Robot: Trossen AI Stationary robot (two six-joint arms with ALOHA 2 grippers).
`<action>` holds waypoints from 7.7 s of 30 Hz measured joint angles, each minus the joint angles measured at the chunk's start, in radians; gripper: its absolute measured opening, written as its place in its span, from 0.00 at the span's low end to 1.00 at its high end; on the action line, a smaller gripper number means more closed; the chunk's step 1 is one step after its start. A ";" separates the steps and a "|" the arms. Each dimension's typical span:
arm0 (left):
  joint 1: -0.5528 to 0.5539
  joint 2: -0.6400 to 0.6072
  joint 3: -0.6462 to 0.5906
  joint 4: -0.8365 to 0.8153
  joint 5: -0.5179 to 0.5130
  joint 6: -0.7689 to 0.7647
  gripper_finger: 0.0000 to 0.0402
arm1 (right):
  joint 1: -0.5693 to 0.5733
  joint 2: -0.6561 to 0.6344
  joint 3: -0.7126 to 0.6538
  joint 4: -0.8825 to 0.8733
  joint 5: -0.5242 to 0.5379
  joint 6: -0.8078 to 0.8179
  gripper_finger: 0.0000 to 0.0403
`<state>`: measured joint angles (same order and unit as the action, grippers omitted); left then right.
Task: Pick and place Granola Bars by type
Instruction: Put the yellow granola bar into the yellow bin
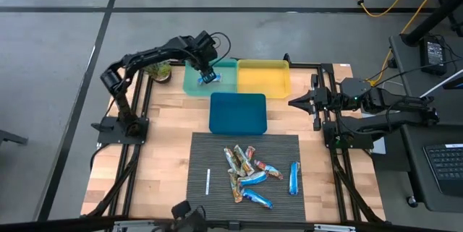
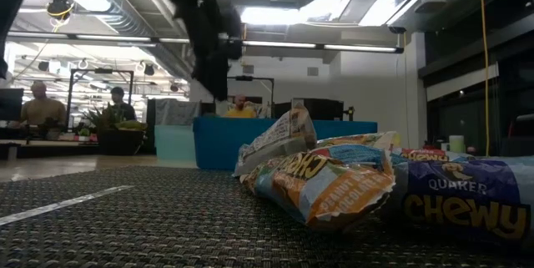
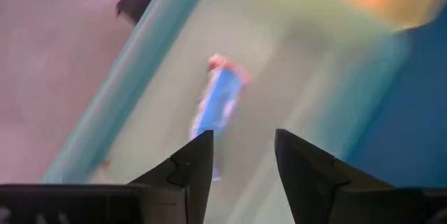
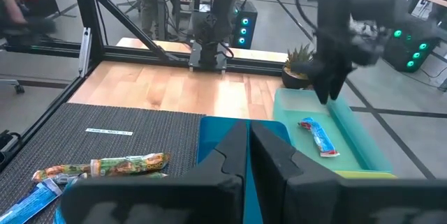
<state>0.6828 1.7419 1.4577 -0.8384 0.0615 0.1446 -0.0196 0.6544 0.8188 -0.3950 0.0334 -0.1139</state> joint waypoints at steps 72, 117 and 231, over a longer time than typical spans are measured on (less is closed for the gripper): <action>-0.987 0.119 -0.001 0.225 -0.083 -0.089 0.38 | 0.000 0.000 0.000 -0.001 0.000 0.007 0.05; -0.931 0.255 -0.130 0.336 -0.138 -0.084 0.63 | 0.004 0.000 0.000 -0.061 -0.005 0.008 0.05; -0.981 -0.439 -0.131 0.625 -0.505 -0.244 0.14 | 0.063 0.682 0.586 0.182 -0.371 0.023 0.71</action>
<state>-0.2977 1.3027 1.3266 -0.2132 -0.4431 -0.0996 0.0434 1.3363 1.4046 -0.2129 -0.3373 -0.0906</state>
